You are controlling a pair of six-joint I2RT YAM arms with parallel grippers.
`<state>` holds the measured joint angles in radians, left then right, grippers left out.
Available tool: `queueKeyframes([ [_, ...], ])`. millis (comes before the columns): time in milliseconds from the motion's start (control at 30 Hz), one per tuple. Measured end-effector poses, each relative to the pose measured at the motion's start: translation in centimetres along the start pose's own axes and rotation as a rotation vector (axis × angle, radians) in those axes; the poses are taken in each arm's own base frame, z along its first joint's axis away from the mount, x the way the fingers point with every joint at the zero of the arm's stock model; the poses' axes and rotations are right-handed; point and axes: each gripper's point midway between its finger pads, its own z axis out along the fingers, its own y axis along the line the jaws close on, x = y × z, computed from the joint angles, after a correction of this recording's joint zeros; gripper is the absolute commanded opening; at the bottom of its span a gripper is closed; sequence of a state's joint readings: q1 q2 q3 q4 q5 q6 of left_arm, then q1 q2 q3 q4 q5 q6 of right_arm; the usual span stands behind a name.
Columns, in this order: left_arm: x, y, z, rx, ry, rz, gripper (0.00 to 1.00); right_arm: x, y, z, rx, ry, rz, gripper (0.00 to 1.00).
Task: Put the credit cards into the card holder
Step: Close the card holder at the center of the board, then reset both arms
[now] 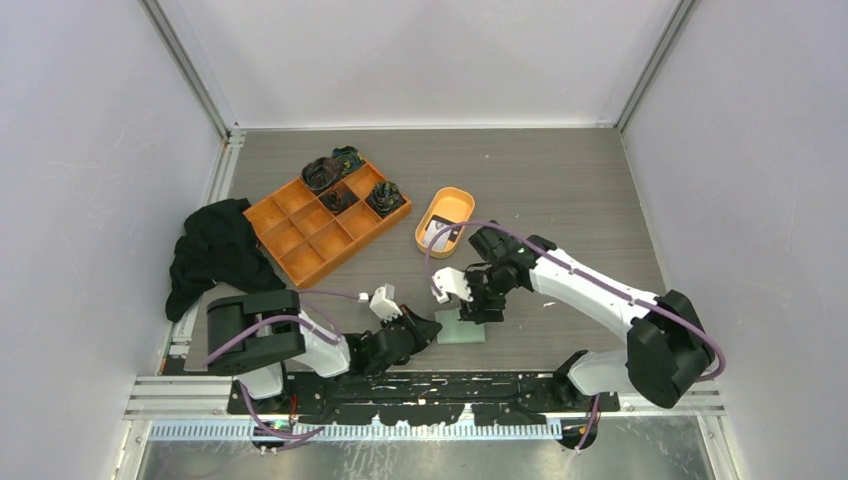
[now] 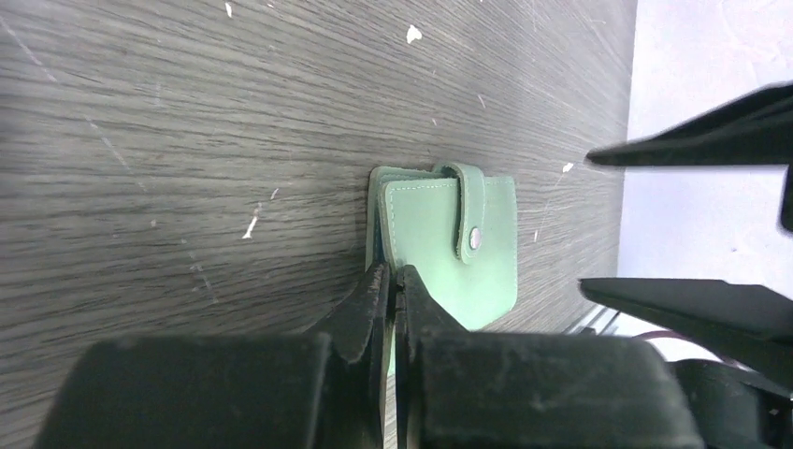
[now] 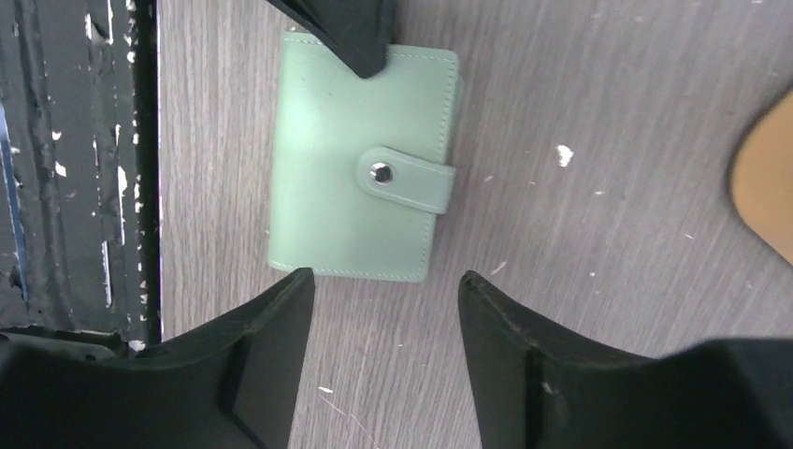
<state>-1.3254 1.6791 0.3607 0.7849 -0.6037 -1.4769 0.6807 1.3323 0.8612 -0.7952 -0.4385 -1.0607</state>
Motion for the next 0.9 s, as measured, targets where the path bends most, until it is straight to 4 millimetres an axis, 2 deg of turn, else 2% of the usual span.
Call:
queueKeyframes([
  [33,-0.1,0.1,-0.2,0.001,0.001,0.022,0.09,-0.1,-0.2,-0.4,0.009,-0.014,0.031,0.76],
  [67,-0.2,0.2,-0.4,0.002,0.002,0.044,0.22,-0.1,-0.5,-0.8,0.024,-0.027,0.068,0.83],
  [100,-0.5,0.4,-0.6,0.003,0.001,0.075,0.35,-0.2,-1.0,-1.4,0.046,-0.04,0.116,0.96],
  [167,-1.2,1.2,-1.6,0.007,0.009,0.161,0.58,-0.4,-2.7,-3.3,0.121,-0.078,0.249,0.99],
  [233,-2.3,1.0,-2.7,0.044,0.009,0.226,0.75,-0.6,-5.1,-5.9,0.216,-0.14,0.389,1.0],
  [300,-3.8,0.6,-3.9,0.065,0.015,0.313,0.86,-0.3,-8.6,-10.2,0.365,-0.245,0.583,0.99],
  [333,-4.4,0.1,-4.3,0.079,0.012,0.341,0.89,-0.2,-9.5,-11.3,0.407,-0.272,0.627,1.0],
  [367,-5.1,-0.7,-4.8,0.084,0.012,0.384,0.91,0.5,-10.9,-13.4,0.496,-0.321,0.729,1.0],
  [433,-6.7,-3.0,-6.0,0.115,0.002,0.462,0.95,1.6,-12.3,-16.6,0.625,-0.395,0.868,1.0],
  [533,-10.0,-8.0,-8.8,0.196,-0.045,0.539,0.99,2.4,-12.5,-20.4,0.754,-0.49,0.999,0.99],
  [600,-12.4,-10.4,-11.0,0.247,-0.085,0.566,1.0,1.6,-12.4,-22.8,0.808,-0.554,1.054,1.0],
  [633,-13.4,-11.1,-11.8,0.258,-0.104,0.574,1.0,0.7,-12.6,-24.6,0.845,-0.602,1.083,0.99],
  [667,-14.5,-11.7,-12.9,0.269,-0.121,0.587,1.0,0.4,-12.6,-25.2,0.857,-0.617,1.086,0.99],
  [733,-16.0,-12.4,-14.4,0.274,-0.138,0.619,1.0,-0.7,-12.8,-27.8,0.913,-0.667,1.119,1.0],
  [833,-17.3,-13.3,-16.0,0.276,-0.14,0.664,1.0,-1.9,-12.8,-31.3,0.998,-0.728,1.136,0.99],
  [900,-17.5,-14.0,-16.8,0.283,-0.124,0.698,1.0,-2.6,-12.4,-32.9,1.034,-0.752,1.131,0.99],
])
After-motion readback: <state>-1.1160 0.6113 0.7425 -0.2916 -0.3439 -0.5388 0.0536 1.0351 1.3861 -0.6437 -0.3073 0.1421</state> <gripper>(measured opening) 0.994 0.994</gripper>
